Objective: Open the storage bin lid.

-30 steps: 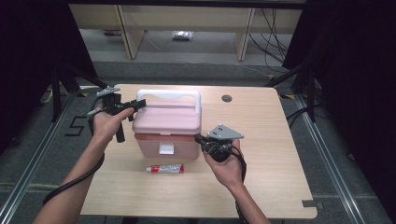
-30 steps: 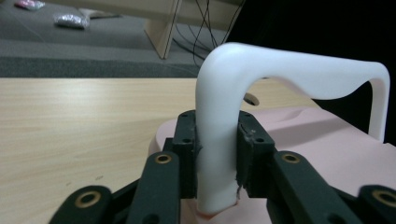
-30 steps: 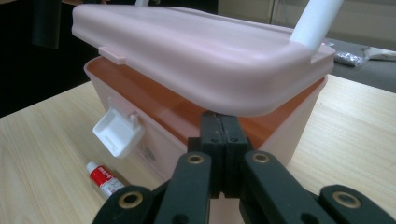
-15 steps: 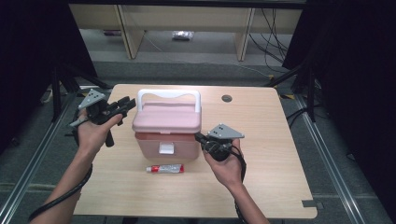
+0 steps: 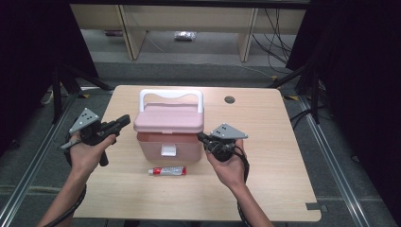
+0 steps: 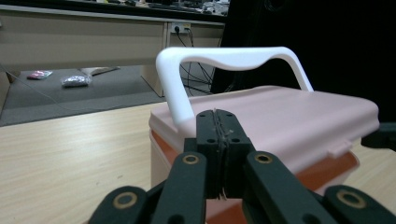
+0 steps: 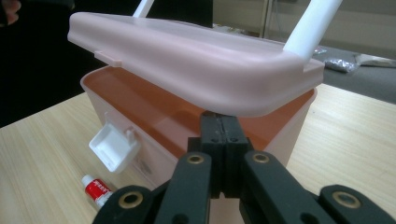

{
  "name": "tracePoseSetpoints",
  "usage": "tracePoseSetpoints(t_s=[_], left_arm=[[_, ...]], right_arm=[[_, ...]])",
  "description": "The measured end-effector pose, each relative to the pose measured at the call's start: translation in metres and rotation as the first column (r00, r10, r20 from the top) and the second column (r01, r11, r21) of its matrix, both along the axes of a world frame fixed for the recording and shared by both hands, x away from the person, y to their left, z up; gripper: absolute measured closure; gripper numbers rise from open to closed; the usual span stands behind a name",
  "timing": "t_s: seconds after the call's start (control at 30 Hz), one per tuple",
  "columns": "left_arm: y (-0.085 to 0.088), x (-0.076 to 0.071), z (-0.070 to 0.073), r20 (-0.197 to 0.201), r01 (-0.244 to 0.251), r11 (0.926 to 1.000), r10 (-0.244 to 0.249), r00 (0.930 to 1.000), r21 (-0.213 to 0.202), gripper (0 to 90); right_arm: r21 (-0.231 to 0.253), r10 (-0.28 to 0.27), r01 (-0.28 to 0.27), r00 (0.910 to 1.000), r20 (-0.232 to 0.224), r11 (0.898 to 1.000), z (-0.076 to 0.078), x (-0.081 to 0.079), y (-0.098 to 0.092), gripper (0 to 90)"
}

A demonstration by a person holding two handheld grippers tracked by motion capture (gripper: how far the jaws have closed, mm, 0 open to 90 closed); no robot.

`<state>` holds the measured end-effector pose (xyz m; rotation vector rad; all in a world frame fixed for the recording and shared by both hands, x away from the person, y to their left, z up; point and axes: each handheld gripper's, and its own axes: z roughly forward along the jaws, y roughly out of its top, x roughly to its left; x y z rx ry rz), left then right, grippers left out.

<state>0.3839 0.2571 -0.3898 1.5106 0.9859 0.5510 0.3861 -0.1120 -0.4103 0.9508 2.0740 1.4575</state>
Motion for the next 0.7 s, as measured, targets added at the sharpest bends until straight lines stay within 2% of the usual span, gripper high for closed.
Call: tracePoseSetpoints(t_s=[0.13,0.17,0.27,0.33,0.4,0.43,0.5,0.57,0.6,0.67,0.7], left_arm=[[-0.001,-0.007,-0.008,-0.029,-0.005,1.0,0.005,0.9996,0.005,89.6],[-0.001,-0.008,-0.01,-0.033,-0.005,1.0,0.006,0.9994,0.007,89.8],[-0.001,-0.011,-0.014,-0.039,0.002,1.0,-0.001,0.9992,0.01,89.9],[-0.002,-0.014,-0.016,-0.029,0.01,0.9998,-0.01,0.9995,0.018,89.9],[-0.003,-0.017,-0.019,0.001,0.013,0.9997,-0.013,0.9999,0.023,90.0],[-0.004,-0.019,-0.02,0.009,0.014,0.9996,-0.014,0.9999,0.025,90.0],[-0.006,-0.022,-0.022,0.023,0.028,0.9989,-0.029,0.9993,0.038,90.0],[-0.01,-0.024,-0.025,0.023,0.056,0.9972,-0.057,0.9981,0.05,90.0],[-0.013,-0.025,-0.026,0.029,0.068,0.9967,-0.069,0.9972,0.044,90.0],[-0.017,-0.028,-0.027,0.031,0.079,0.9951,-0.081,0.9962,0.059,90.0],[-0.019,-0.029,-0.028,0.033,0.087,0.9942,-0.089,0.9955,0.064,89.9]], right_arm=[[0.009,-0.002,0.002,1.0,-0.008,1.0,0.003,0.0,0.001,90.0],[-0.007,0.005,-0.004,0.9998,0.02,1.0,0.005,0.002,0.0,90.0],[0.0,0.005,-0.005,0.9999,0.012,1.0,0.005,0.002,0.001,90.0],[0.007,0.002,-0.003,0.9999,0.014,1.0,0.006,0.003,0.001,90.0],[-0.009,-0.002,0.002,0.9995,0.031,1.0,0.007,0.003,0.001,90.0],[0.013,0.002,-0.002,0.9998,0.019,1.0,0.008,0.003,0.002,90.0],[0.011,-0.003,0.002,0.9996,0.028,1.0,0.009,0.004,0.002,90.0],[-0.002,-0.009,0.009,0.9995,0.031,1.0,0.011,0.004,0.001,90.0],[0.009,0.0,0.0,0.9996,0.028,1.0,0.011,0.005,0.002,90.0],[0.006,-0.013,0.013,0.9995,0.029,1.0,0.013,0.005,0.001,90.0],[0.009,-0.002,0.001,0.9994,0.033,1.0,0.013,0.006,0.001,90.0]])
